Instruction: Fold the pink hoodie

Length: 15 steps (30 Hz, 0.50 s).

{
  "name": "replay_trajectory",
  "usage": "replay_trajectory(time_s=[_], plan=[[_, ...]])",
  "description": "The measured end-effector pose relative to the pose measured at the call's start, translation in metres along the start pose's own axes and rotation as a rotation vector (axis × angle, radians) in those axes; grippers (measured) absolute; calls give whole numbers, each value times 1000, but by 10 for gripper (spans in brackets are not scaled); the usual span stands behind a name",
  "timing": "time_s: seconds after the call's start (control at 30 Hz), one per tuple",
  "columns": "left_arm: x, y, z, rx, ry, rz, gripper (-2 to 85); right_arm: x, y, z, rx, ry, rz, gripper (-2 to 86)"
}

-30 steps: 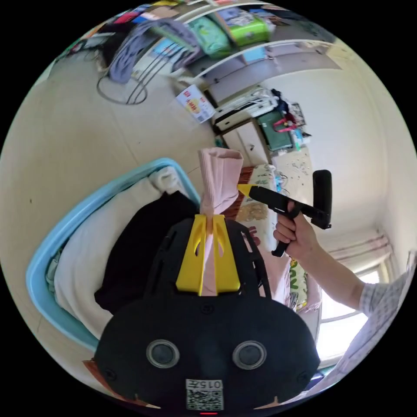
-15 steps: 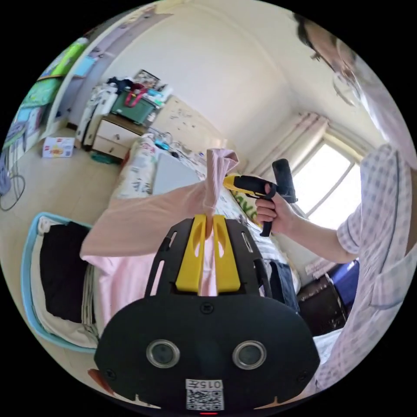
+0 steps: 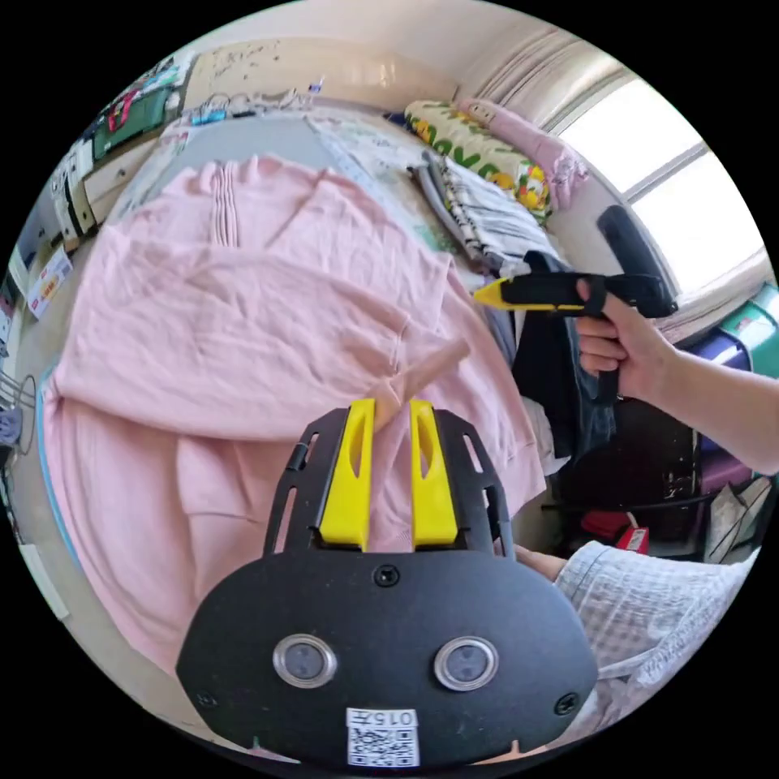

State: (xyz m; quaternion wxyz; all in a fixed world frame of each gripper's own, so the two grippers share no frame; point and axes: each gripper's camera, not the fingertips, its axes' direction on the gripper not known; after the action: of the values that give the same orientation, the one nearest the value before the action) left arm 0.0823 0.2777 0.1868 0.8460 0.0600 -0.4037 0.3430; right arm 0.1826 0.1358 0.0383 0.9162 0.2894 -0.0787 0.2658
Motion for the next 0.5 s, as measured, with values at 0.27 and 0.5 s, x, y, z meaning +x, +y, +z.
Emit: replay_trajectory(time_s=[0.27, 0.5], plan=[[20, -13, 3, 114, 162, -88, 82, 20, 9, 41, -137, -10, -167, -3], [13, -37, 64, -58, 135, -104, 59, 20, 27, 126, -323, 210, -281, -9]])
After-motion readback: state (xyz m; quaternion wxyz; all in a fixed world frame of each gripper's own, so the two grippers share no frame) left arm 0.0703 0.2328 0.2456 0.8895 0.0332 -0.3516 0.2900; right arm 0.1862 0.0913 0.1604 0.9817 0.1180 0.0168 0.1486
